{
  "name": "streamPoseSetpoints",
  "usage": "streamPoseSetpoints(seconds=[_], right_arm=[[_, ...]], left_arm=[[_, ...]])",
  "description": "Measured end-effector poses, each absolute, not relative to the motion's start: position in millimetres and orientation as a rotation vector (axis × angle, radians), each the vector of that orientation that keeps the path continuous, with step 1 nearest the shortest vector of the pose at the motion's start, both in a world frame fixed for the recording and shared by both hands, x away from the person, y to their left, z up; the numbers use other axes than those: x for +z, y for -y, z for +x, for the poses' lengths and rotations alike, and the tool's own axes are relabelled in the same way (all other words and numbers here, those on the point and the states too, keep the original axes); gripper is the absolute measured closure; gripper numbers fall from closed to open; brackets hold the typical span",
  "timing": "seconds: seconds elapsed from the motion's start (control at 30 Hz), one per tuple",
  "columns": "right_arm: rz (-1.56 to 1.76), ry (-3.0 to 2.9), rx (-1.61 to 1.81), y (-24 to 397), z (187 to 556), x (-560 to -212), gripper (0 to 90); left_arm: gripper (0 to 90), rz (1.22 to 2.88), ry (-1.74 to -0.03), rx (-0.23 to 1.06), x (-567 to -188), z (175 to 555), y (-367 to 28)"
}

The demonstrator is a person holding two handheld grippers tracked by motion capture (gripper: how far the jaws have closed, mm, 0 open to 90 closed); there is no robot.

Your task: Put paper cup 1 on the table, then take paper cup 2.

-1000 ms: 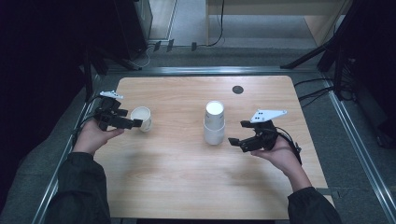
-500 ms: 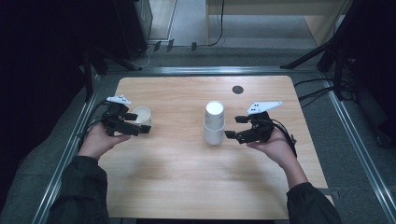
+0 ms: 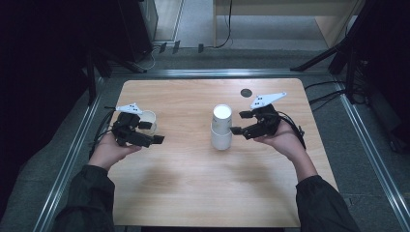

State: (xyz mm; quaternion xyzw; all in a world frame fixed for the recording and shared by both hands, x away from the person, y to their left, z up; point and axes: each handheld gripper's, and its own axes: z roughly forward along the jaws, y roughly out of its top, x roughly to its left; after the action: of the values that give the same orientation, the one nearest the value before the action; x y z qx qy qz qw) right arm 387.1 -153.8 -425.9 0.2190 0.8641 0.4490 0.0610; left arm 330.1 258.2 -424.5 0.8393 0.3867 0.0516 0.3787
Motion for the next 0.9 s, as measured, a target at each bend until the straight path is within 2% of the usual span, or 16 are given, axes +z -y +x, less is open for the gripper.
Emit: streamPoseSetpoints(seconds=[0.9], right_arm=[[0.495,-2.788,1.180,129,414,-408,21.3]], left_arm=[[14.8,2.186,-0.802,0.037,-455,320,-210]])
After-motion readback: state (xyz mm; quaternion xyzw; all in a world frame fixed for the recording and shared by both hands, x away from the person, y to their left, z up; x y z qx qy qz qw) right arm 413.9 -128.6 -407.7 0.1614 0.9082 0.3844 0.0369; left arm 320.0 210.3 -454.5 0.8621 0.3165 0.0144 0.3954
